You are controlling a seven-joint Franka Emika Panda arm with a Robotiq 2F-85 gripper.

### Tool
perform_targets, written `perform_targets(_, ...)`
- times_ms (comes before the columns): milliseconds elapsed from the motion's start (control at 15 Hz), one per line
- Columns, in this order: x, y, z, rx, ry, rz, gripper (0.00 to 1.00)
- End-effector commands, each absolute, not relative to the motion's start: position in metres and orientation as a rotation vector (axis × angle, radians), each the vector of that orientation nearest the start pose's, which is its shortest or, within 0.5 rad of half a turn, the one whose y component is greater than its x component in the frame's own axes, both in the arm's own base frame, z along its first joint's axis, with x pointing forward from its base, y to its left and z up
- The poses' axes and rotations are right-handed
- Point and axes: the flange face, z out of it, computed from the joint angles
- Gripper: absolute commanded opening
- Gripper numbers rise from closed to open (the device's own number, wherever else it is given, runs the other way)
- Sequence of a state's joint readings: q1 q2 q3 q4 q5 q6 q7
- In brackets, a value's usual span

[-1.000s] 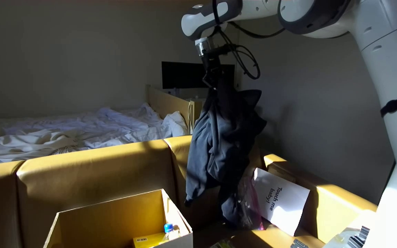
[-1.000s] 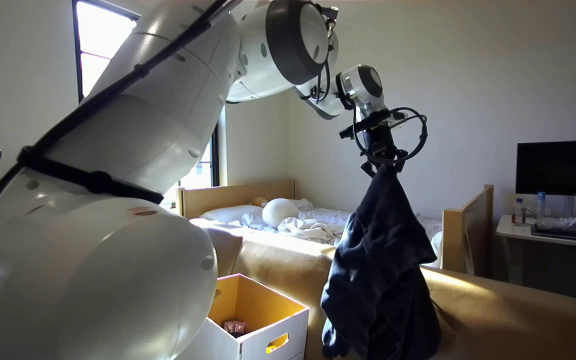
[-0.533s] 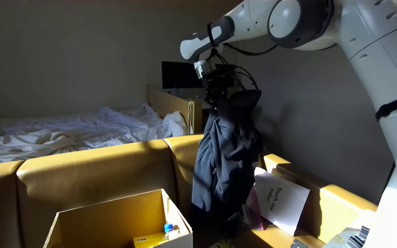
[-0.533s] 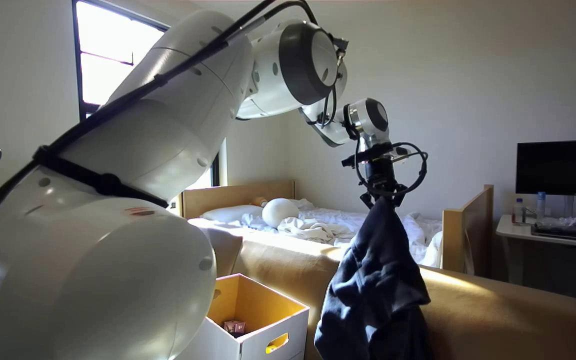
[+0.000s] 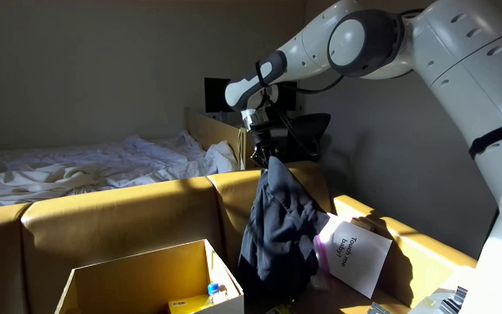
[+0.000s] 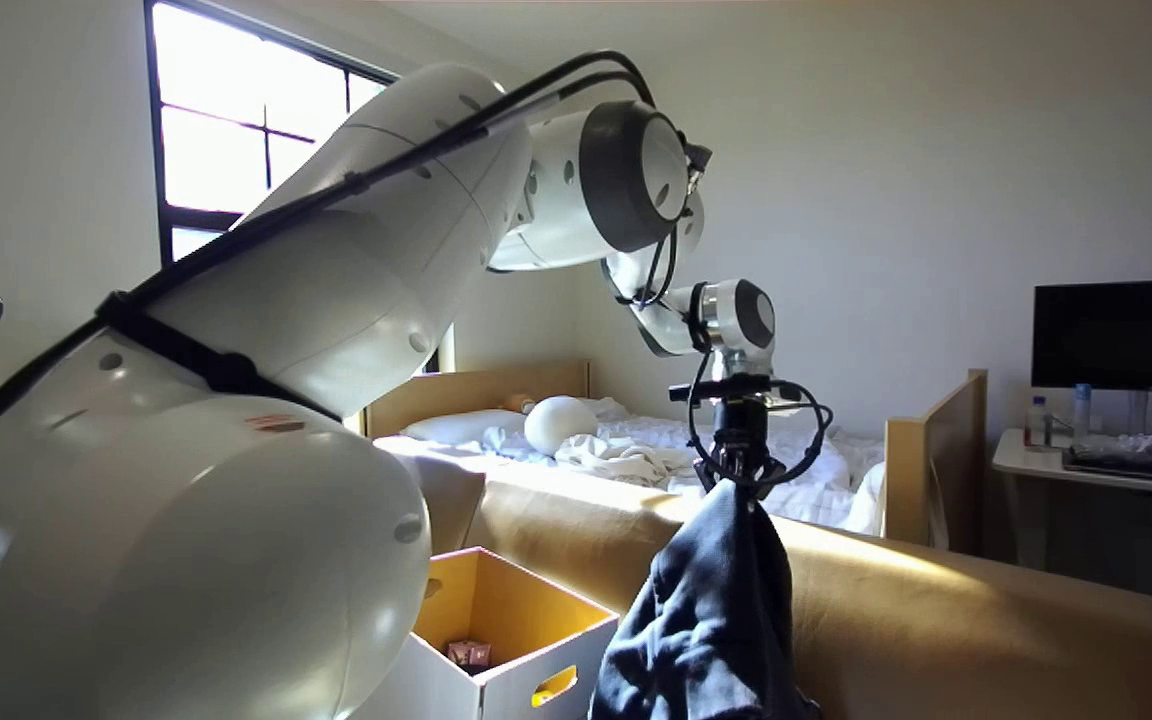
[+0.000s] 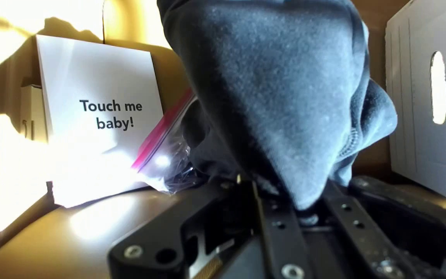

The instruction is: Remove the clothing from the box and put it on the couch

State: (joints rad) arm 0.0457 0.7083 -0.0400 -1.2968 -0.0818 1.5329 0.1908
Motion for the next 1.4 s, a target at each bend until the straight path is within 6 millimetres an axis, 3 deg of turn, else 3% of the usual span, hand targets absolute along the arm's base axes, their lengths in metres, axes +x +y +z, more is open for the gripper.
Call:
perform_targets(0,0.663,-0.012,0.259,-3.201,0.392,0.826,0.05)
perform_targets(267,0.665,-0.023,0.227,-3.214,0.524,0.853,0.03)
perform_targets(333,0.667,-0.023,0.226,-3.222,0.541,0.867,0.35)
perform_targets(400,0.67,-0.021,0.229,-3.225,0.581,0.861,0.36)
perform_targets(533,0.679,-0.012,0.247,-3.245,0.619,0.816,0.49)
perform_targets(667,0.693,0.004,0.28,-3.266,0.635,0.719,0.62)
perform_targets(800,0.704,0.03,0.329,-3.269,0.614,0.622,0.73)
perform_targets(1000,0.703,0.074,0.4,-3.273,0.603,0.498,0.94)
perform_targets(1133,0.696,0.107,0.45,-3.257,0.641,0.377,0.99)
perform_targets(1333,0.685,0.148,0.507,-3.211,0.755,0.21,1.0)
